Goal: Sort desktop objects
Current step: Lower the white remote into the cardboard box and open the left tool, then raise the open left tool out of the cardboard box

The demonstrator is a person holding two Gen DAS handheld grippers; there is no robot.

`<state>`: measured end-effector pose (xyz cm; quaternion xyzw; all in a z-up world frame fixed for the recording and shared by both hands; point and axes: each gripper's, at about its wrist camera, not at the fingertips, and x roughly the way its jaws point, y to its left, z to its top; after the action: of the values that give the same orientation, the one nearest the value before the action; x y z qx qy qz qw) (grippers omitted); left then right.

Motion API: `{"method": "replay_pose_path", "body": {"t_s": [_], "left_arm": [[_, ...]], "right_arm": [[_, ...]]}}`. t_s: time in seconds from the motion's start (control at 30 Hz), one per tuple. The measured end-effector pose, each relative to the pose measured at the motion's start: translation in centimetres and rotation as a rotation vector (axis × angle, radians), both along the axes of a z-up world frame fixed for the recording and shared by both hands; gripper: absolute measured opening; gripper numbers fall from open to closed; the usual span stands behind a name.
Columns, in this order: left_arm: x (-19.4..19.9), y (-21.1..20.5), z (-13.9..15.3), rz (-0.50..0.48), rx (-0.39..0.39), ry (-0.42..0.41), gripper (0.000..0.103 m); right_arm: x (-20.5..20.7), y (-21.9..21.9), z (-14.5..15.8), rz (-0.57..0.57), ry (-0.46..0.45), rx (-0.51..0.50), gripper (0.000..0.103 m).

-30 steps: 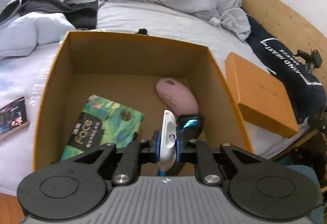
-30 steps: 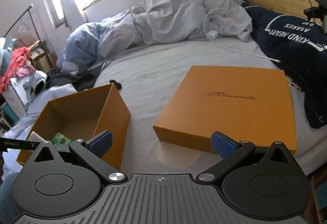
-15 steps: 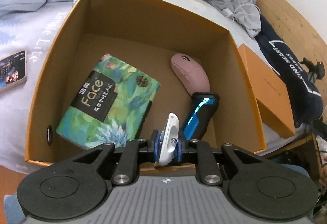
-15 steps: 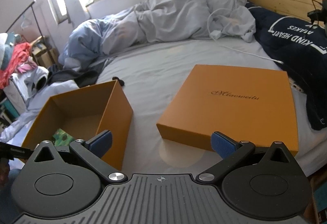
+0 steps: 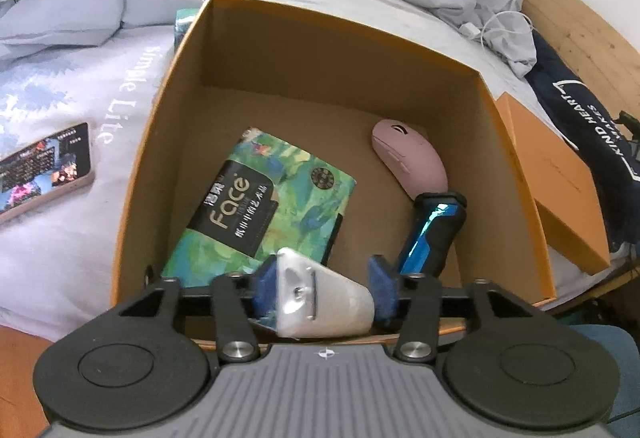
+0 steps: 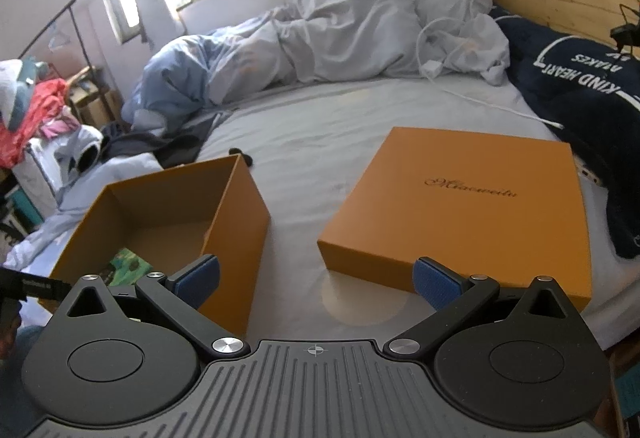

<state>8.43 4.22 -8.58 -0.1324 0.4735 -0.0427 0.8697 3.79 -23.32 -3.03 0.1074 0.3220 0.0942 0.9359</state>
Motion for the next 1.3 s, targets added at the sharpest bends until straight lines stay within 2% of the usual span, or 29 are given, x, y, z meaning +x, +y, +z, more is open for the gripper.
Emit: {"method": "replay_pose_path", "body": {"t_s": [0.2, 0.3, 0.33, 0.4, 0.53, 0.73, 0.9, 1.3], "left_arm": [[-0.5, 0.1, 1.6, 0.005, 0.018, -0.048, 0.078], [-1.0, 0.0, 2.7, 0.006, 0.046, -0.075, 0.079], [-1.1, -0.1, 3.1, 0.004, 0.059, -0.087, 0.083], [-1.7, -0.4, 4.1, -0.006, 0.078, -0.128, 0.089], [-3.4, -0.9, 6.0, -0.025, 0.099, -0.218, 0.092], [-6.2, -2.1, 8.8, -0.013, 0.158, -0.379, 0.103], [-7.9, -2.7, 10.1, -0.037, 0.173, -0.455, 0.103], [-8.5, -2.9, 8.3, -0.054, 0.17, -0.473, 0.103]], "right_arm": [[-0.3, 0.9, 0.4, 0.022, -0.014, -0.016, 0.103], [-0.6, 1.4, 0.6, 0.038, -0.027, -0.022, 0.103], [-0.7, 1.5, 0.7, 0.044, -0.032, -0.023, 0.103], [-0.9, 1.8, 0.9, 0.054, -0.039, -0.028, 0.103], [-1.2, 2.3, 1.3, 0.062, -0.05, -0.037, 0.103], [-2.0, 3.0, 2.0, 0.079, -0.069, -0.041, 0.103], [-2.8, 4.2, 2.6, 0.12, -0.082, -0.037, 0.103], [-4.3, 6.7, 3.1, 0.181, -0.1, -0.08, 0.103]]}}
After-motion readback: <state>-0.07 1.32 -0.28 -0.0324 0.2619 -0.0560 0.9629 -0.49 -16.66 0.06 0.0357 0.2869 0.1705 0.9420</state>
